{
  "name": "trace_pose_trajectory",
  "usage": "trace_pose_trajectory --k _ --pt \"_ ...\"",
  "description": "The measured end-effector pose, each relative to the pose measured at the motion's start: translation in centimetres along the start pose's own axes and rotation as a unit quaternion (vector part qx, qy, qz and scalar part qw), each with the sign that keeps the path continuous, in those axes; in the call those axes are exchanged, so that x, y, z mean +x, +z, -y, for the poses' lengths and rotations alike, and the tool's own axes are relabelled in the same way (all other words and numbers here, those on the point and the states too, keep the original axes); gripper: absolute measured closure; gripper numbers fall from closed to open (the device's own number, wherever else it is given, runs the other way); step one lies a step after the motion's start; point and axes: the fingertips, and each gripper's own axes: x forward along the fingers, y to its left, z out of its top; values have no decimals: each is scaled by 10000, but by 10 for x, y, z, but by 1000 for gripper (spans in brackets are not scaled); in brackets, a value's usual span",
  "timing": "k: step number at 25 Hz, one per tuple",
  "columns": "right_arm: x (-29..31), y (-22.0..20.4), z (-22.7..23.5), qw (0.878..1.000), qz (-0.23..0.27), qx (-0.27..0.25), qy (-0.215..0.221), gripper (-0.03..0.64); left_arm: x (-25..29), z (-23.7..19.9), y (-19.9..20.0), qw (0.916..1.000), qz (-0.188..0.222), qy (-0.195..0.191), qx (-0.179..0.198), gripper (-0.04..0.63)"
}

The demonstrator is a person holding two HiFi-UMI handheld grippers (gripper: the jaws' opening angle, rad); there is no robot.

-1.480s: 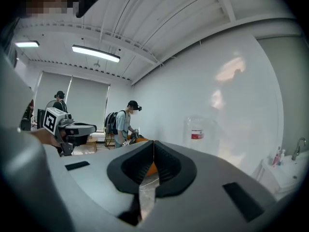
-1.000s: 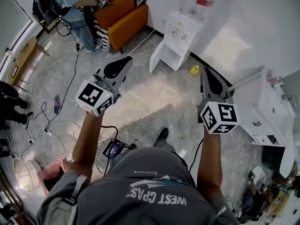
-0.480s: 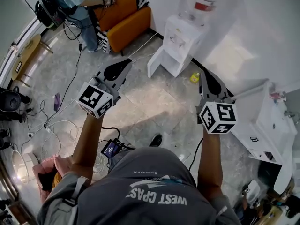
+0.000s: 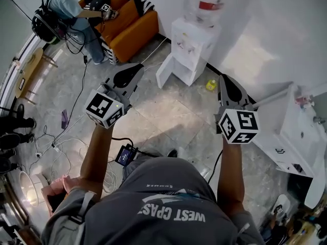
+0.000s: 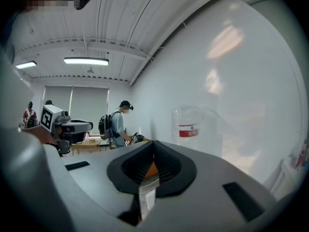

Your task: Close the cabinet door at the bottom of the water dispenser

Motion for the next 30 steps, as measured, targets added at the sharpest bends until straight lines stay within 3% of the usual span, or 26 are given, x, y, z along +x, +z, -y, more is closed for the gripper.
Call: trace_pose_trajectory --k 12,24,30 --pt "35 -15 29 9992 -241 73 -313 588 54 -30 -27 9992 -50 -349 -194 574" --pt "112 18 39 9943 -245 -60 -1034 588 135 -130 -31 9942 250 -1009 -267 574" --pt "144 14 40 9898 -342 -2 -1380 588 162 -166 -45 9905 237 -1322 -301 574"
